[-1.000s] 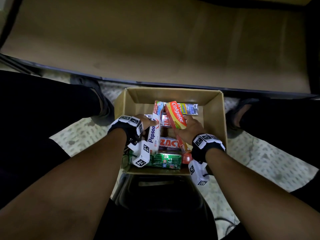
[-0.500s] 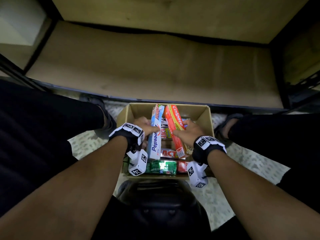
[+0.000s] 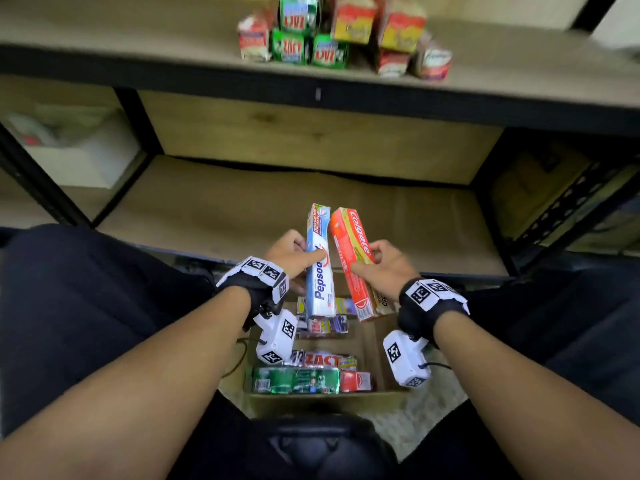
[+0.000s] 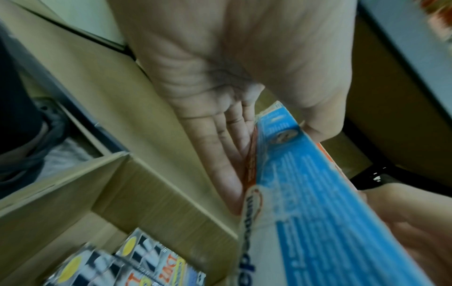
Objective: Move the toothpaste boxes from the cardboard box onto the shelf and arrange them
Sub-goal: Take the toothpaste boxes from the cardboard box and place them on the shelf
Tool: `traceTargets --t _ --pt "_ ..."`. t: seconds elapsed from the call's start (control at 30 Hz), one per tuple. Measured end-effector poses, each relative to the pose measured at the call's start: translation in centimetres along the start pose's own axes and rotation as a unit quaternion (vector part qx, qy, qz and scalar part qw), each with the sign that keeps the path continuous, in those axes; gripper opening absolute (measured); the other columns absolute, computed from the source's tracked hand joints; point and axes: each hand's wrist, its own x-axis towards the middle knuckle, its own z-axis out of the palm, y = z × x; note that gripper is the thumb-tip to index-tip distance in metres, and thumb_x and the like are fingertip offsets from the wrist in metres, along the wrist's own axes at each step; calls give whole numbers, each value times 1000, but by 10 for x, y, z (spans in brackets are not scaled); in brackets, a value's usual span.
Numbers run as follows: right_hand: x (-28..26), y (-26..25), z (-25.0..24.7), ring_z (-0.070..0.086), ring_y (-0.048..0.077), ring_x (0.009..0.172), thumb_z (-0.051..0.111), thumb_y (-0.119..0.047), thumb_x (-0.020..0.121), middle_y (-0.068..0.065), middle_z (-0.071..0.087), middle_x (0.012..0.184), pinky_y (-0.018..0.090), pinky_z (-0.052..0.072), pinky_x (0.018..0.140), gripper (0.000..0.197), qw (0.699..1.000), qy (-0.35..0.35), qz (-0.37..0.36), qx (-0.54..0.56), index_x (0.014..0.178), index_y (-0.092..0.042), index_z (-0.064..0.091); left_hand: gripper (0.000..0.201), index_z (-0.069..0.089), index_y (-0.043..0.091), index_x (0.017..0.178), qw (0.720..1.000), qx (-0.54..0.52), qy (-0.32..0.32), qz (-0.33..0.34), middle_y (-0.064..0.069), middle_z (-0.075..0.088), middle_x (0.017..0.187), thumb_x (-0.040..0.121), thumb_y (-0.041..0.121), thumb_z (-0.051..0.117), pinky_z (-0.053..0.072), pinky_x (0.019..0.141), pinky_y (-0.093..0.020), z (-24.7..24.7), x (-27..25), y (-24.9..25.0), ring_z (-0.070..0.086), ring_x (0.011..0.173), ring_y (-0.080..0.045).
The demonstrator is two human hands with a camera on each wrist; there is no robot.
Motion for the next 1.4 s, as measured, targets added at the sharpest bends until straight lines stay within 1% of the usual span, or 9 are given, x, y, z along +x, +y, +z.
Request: traceTargets --t 0.1,0.4,0.5,0.63,0.83,1.0,1.17,1.33,1.4 --pt "-15 -25 -31 59 -3 78 74 -44 81 -12 63 94 17 42 59 47 999 22 -31 -6 119 -24 56 42 46 6 105 999 -1 -2 43 -12 72 93 85 33 72 59 51 -36 -12 -13 32 74 67 -24" --pt "-55 -111 -121 58 -3 76 72 -47 83 -17 56 89 17 41 57 45 986 108 -127 9 117 -25 52 47 46 4 105 979 23 49 196 -18 67 100 83 36 74 61 56 -43 -49 -48 149 73 76 -28" --pt "-59 -138 -152 59 0 79 72 -47 83 -11 61 97 20 45 61 46 979 138 -149 9 118 -25 52 45 47 5 109 973 14 53 226 -15 66 101 85 33 73 57 49 -35 -60 -56 188 73 70 -22" --pt "-52 -169 -188 68 15 89 72 -51 80 -4 66 108 37 58 82 53 974 162 -156 26 121 -24 54 42 49 8 109 964 18 57 261 -12 66 100 86 34 72 58 51 -37 -72 -59 235 74 70 -21" --pt "-41 -206 -234 69 16 86 67 -51 84 -3 68 102 31 56 76 37 964 214 -157 -18 109 -26 54 37 56 19 99 945 103 114 289 -3 70 96 80 47 72 62 63 -46 -90 -48 295 73 77 -21" --pt "-14 -221 -256 71 18 86 65 -47 88 -4 67 92 35 60 79 22 968 202 -141 -45 90 -29 53 48 51 18 124 926 186 150 291 -5 71 107 87 46 64 61 69 -41 -106 -24 334 72 82 -24" --pt "35 -228 -265 70 17 81 62 -53 87 -1 72 95 27 55 67 39 968 202 -117 -90 110 -22 61 52 42 21 144 903 256 180 296 -7 64 126 96 38 54 51 74 -29 -120 8 365 65 100 -24" --pt "78 -229 -263 69 19 75 57 -63 83 5 66 97 37 60 74 73 970 215 -75 -89 139 -21 35 27 56 18 120 909 291 159 253 -13 64 125 102 32 42 50 71 -30 -128 43 373 61 95 -28" --pt "91 -230 -262 68 19 74 53 -70 84 2 66 90 35 59 72 78 970 205 -71 -108 140 -20 33 22 55 18 110 914 295 145 237 -15 66 118 101 32 41 53 81 -36 -132 60 373 64 97 -32"
